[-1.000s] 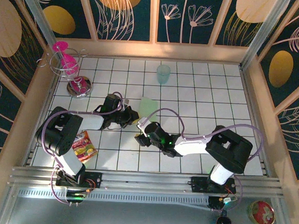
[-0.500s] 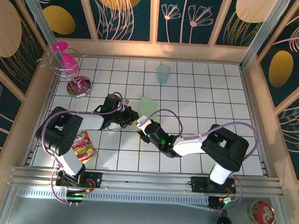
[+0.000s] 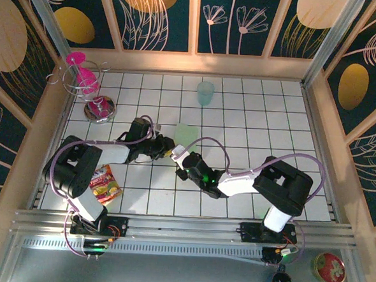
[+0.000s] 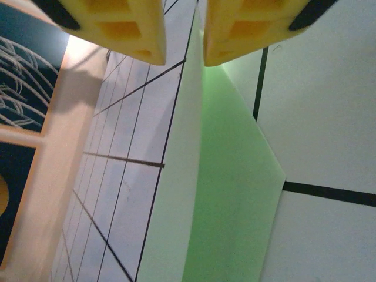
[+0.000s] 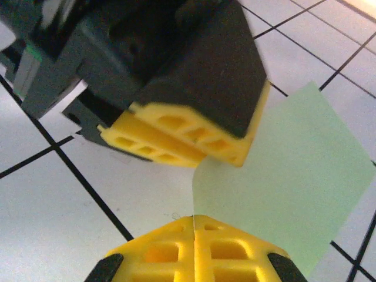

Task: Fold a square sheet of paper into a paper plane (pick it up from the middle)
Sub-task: Third fold the triangle at the center of the table.

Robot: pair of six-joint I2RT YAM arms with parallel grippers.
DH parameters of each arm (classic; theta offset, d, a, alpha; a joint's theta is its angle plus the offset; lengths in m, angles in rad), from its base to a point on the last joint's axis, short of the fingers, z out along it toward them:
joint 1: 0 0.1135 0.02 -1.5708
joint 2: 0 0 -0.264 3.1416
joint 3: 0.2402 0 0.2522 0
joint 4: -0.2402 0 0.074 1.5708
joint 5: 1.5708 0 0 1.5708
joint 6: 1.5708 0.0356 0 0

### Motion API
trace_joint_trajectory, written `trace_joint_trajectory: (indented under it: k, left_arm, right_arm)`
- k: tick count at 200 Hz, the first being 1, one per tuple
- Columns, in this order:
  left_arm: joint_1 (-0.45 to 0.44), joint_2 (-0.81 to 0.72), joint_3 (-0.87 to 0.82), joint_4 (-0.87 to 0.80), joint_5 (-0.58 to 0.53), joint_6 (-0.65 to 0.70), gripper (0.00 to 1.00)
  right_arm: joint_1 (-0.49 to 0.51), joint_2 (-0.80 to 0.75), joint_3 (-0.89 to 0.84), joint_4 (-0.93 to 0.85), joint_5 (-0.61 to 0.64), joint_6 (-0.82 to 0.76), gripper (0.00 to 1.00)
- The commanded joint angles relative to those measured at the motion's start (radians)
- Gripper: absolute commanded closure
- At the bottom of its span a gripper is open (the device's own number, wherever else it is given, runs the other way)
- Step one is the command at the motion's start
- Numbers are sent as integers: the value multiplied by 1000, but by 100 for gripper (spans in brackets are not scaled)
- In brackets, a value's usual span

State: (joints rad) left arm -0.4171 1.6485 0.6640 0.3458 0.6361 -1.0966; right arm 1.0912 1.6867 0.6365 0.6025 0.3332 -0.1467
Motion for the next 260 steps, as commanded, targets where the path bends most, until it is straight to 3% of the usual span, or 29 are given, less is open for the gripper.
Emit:
trace_joint_trajectory:
  k: [1,39,72,95,161,260]
  left_arm:
    - [48,-64,-4,-77,-62,40,71]
    - [97,-120,45,-190,-137,148,63]
    - [94,-59,124,-208,-115,214,64]
    - [60,18,192,-229,-111,260,67]
    - [-27,243,386,-290,-126,348,75]
    - [-38,419,471,-373,-153,447,84]
  right_arm:
    - [-22,-29,-17,10,-91,45,100]
    - [-86,-86,-51,24,-313,141,100]
    - [-161,-105,-85,92,-549,246,100]
    - [-191,-101,-96,126,-631,298,100]
    - [-204,-67,-90,128,-665,353,100]
    - [-246,-38,-60,33,-607,388,100]
